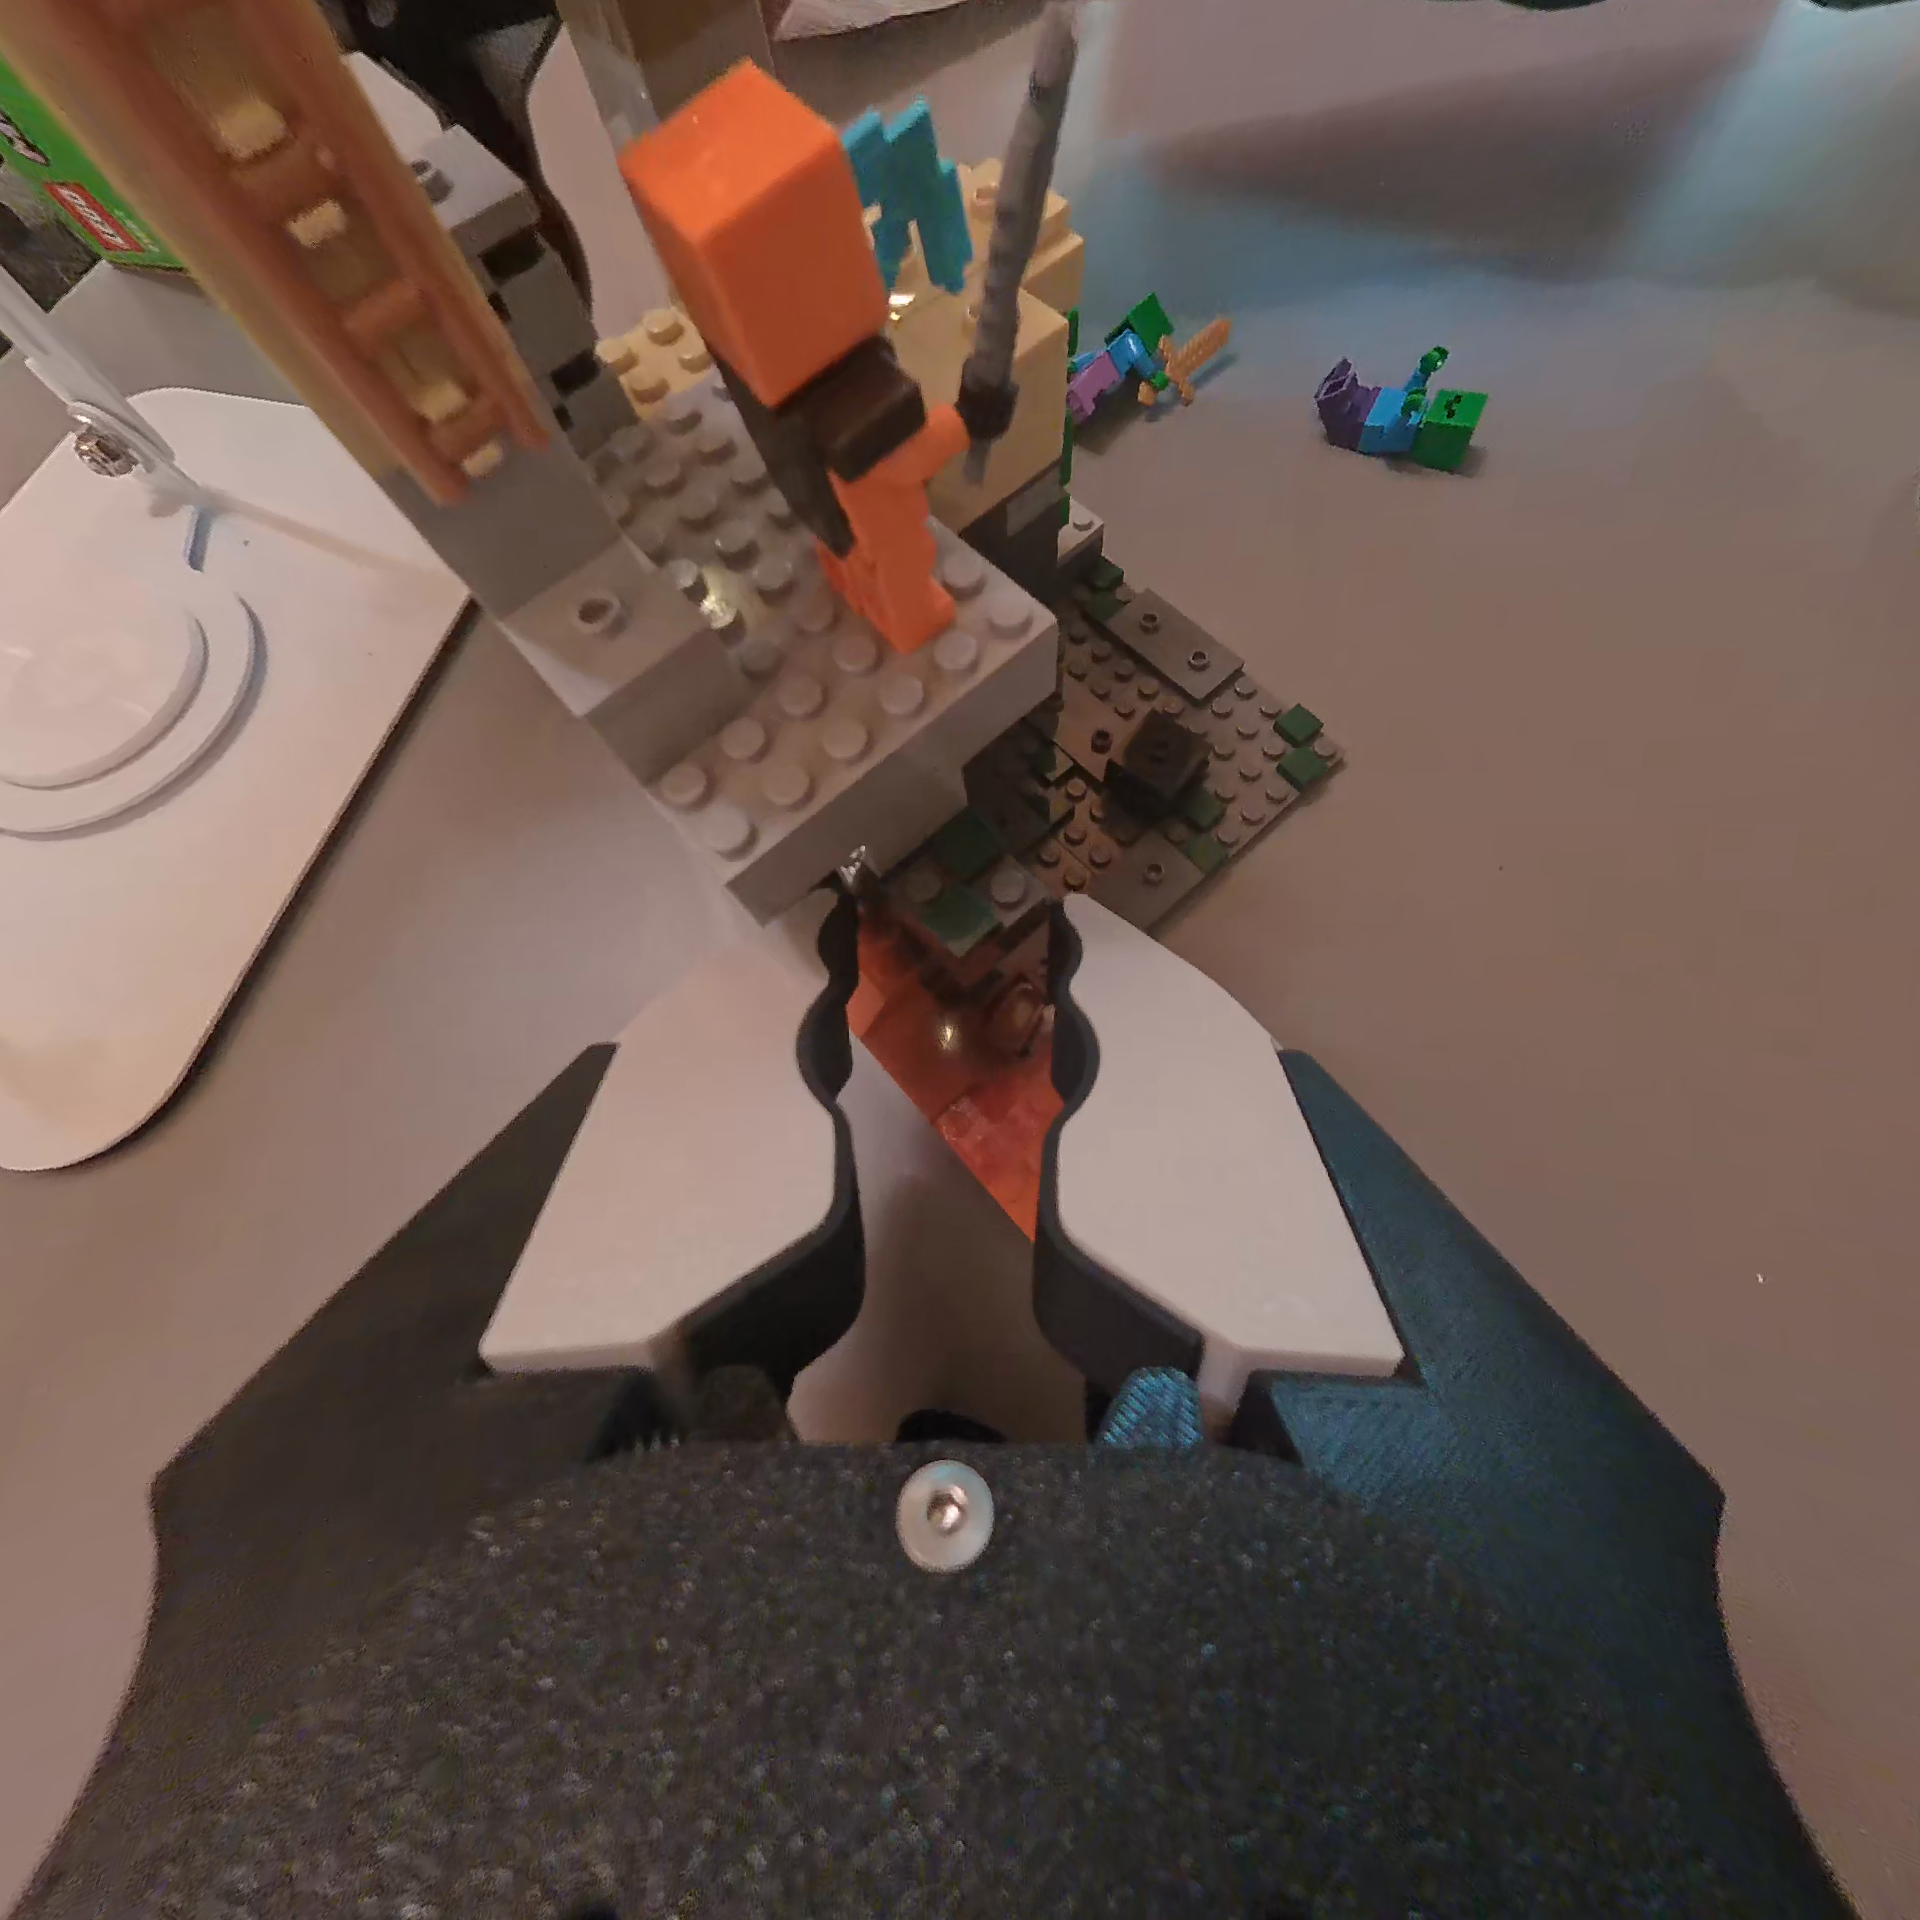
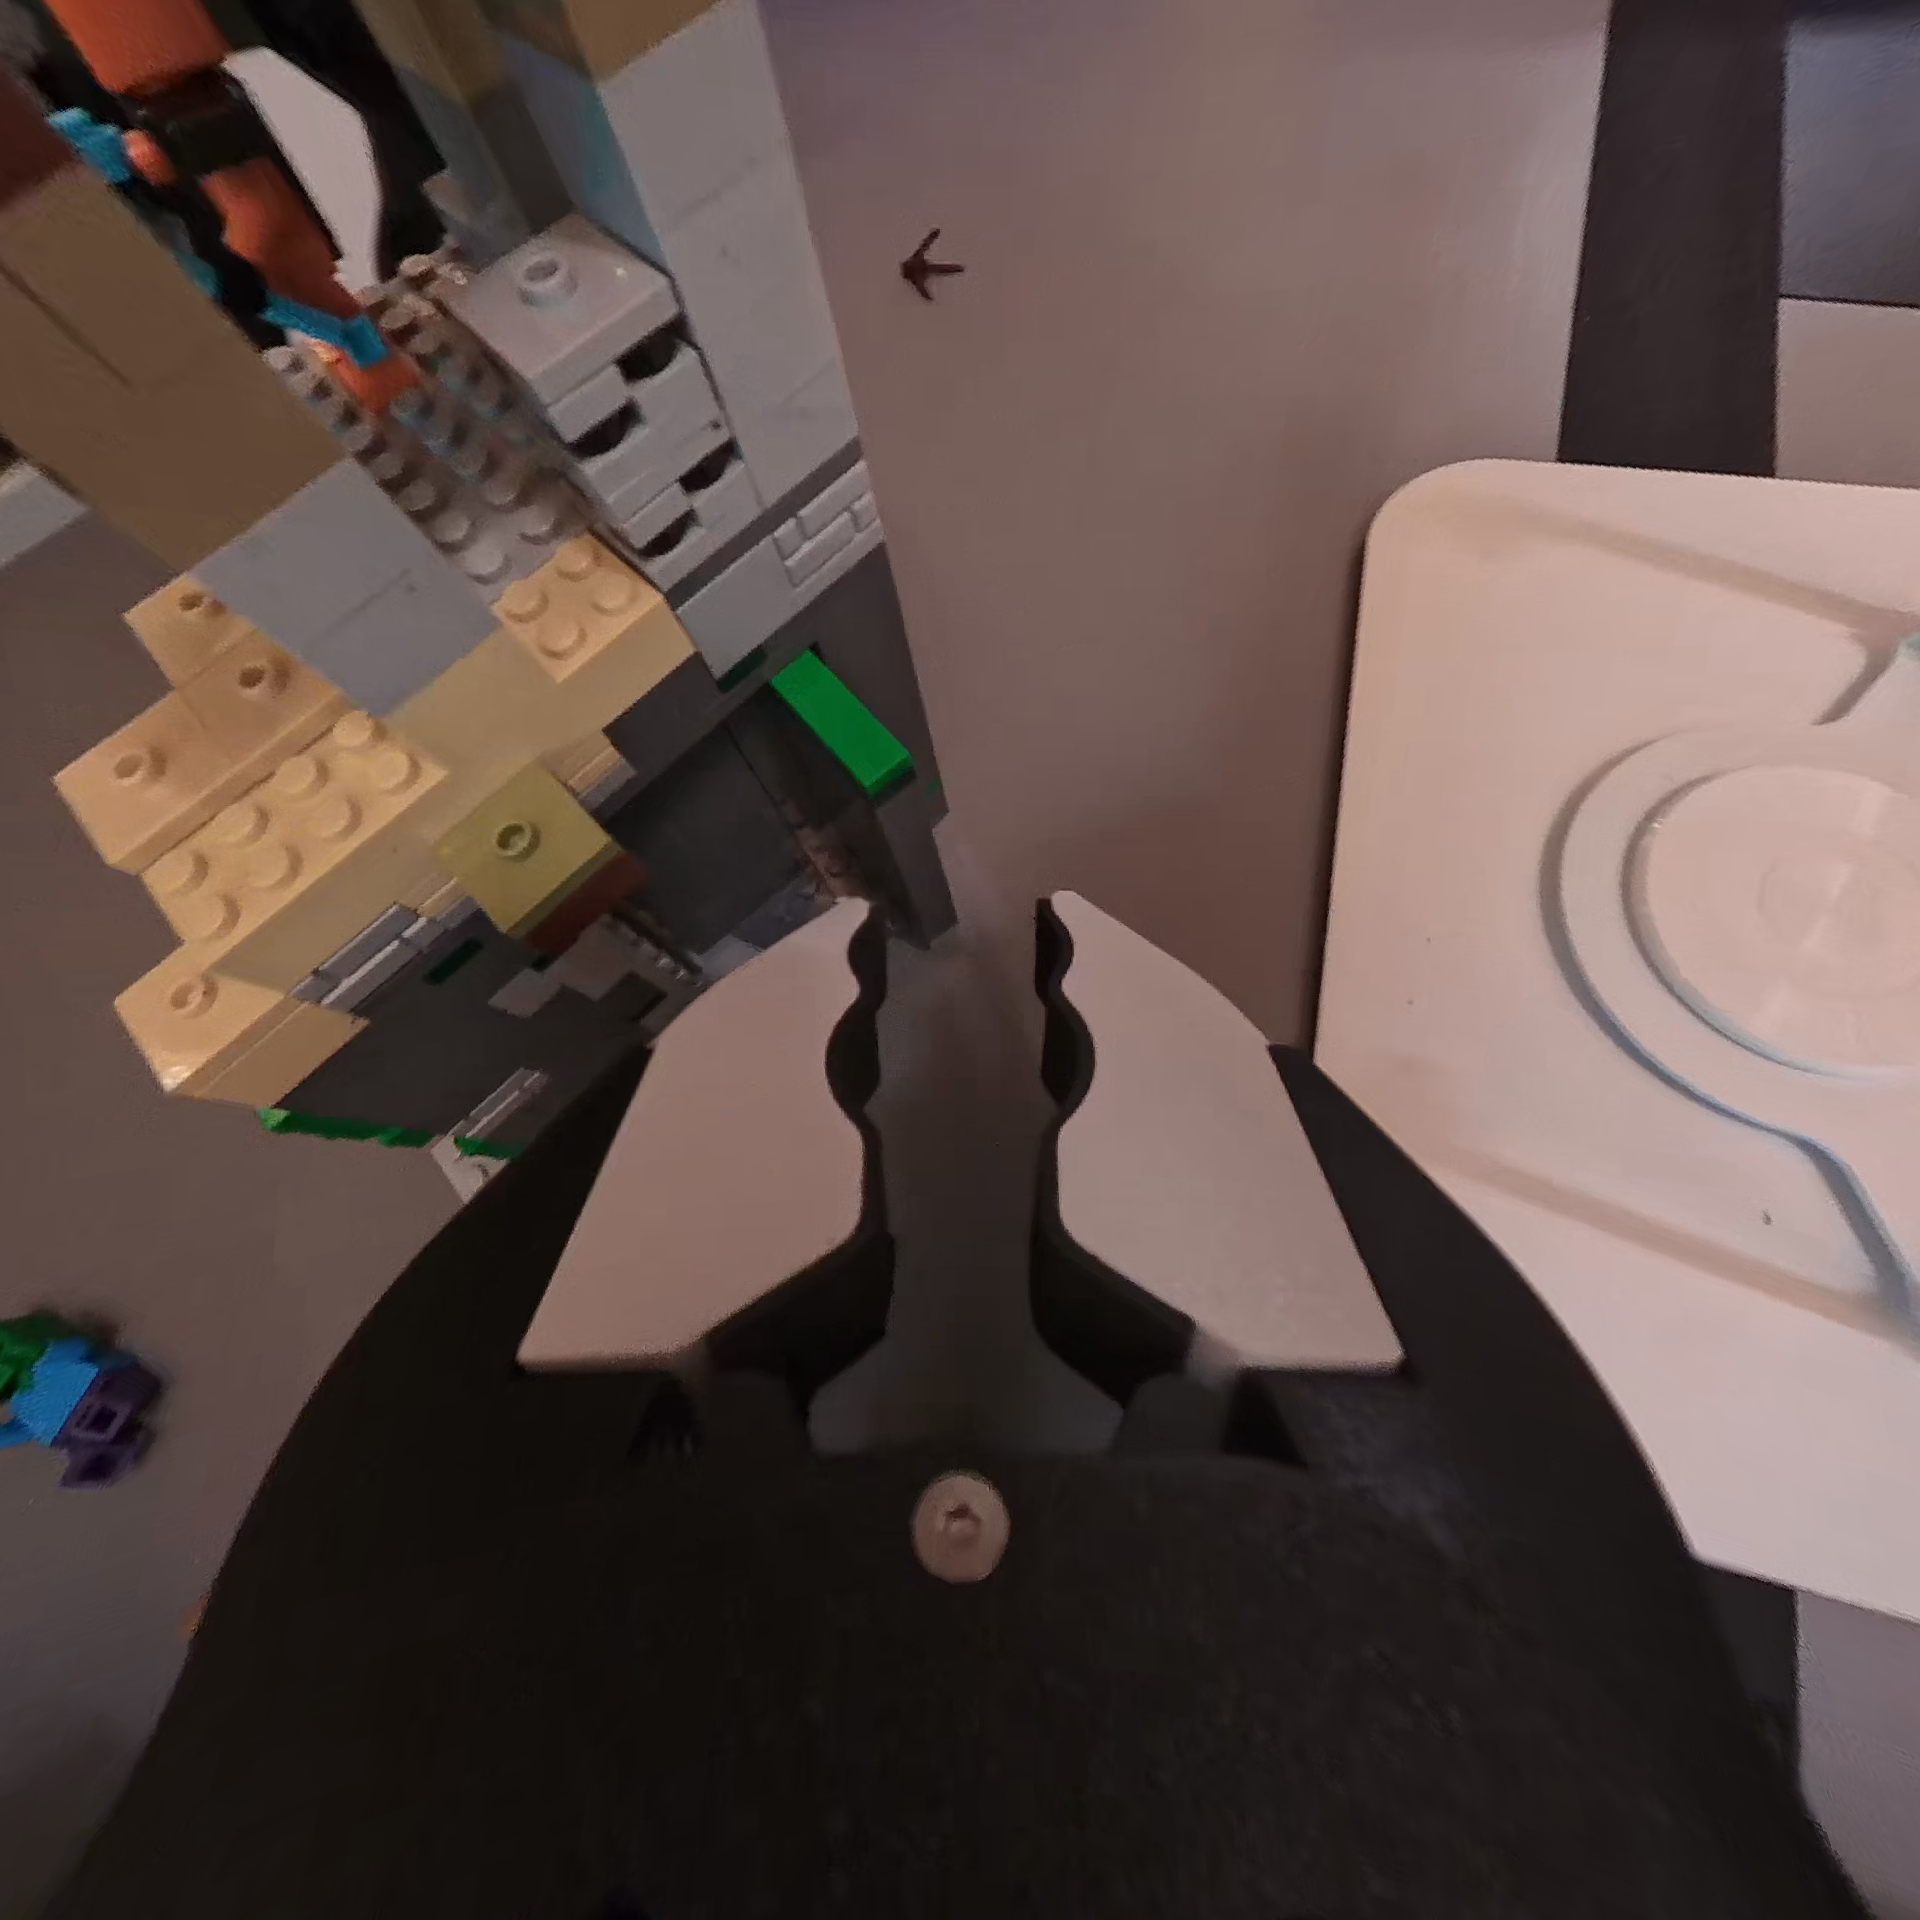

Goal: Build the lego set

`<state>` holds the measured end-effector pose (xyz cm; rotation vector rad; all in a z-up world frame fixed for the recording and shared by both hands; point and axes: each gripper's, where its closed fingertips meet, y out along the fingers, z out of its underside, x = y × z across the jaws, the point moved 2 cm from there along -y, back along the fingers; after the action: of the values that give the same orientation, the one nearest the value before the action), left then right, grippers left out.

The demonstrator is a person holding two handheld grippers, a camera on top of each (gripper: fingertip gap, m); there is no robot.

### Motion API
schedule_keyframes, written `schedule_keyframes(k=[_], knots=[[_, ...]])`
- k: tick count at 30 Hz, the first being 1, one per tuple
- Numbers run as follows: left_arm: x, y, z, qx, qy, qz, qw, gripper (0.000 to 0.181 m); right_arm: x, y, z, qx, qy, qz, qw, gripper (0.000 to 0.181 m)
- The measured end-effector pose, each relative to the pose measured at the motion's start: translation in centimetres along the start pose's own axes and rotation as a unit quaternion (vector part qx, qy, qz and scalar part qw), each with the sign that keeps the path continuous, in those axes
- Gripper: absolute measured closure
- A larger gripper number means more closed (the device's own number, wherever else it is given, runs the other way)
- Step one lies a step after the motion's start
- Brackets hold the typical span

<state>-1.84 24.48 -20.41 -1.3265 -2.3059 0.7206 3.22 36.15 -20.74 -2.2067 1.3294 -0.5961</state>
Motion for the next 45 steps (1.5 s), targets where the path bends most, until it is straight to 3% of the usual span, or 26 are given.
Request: schedule_keyframes(k=[1, 4, 8, 22, 25, 28, 30, 34, 41, 45], knots=[[0.0, 0.0, 0.0, -0.001, 0.0, 0.0, 1.0, 0.147, 0.2, 0.0, -0.2, -0.002, -0.008, -0.01, 1.0, 0.152], [0.0, 0.0, -0.1, -0.001, 0.001, 0.0, 1.0, 0.147, 0.9, 0.8, -0.9, 0.001, -0.033, -0.036, 0.999, 0.151], [-0.1, -0.1, 0.0, -0.001, 0.0, 0.002, 1.0, 0.147, 1.5, 1.4, -1.3, 0.001, -0.055, -0.051, 0.997, 0.167], [-0.1, -1.3, -0.4, 0.001, 0.008, -0.002, 1.0, 0.147, 4.7, -1.6, 0.2, 0.002, 0.028, -0.067, 0.997, 0.167], [0.0, -1.5, -0.4, 0.003, 0.01, -0.006, 1.0, 0.147, 4.0, -2.8, -0.3, -0.027, 0.04, -0.041, 0.998, 0.167], [0.1, -1.5, -0.3, 0.004, 0.01, -0.008, 1.0, 0.147, 1.4, -3.2, -0.5, -0.044, 0.034, 0.062, 0.997, 0.176], [0.2, -1.4, -0.3, 0.004, 0.009, -0.01, 1.0, 0.147, 0.9, -2.4, -0.4, -0.04, 0.027, 0.089, 0.995, 0.179], [0.2, -1.5, -0.3, 0.008, 0.014, -0.015, 1.0, 0.147, 3.5, 0.1, 0.5, 0.006, -0.004, 0.039, 0.999, 0.181], [0.1, -1.4, -0.5, 0.008, 0.016, -0.011, 1.0, 0.147, 5.5, 0.7, -0.3, -0.02, 0.012, -0.028, 0.999, 0.181], [-0.2, -1.1, -0.6, 0.008, 0.017, -0.008, 1.0, 0.147, 5.9, 1.5, 0.0, 0.0, 0.016, -0.045, 0.999, 0.181]])
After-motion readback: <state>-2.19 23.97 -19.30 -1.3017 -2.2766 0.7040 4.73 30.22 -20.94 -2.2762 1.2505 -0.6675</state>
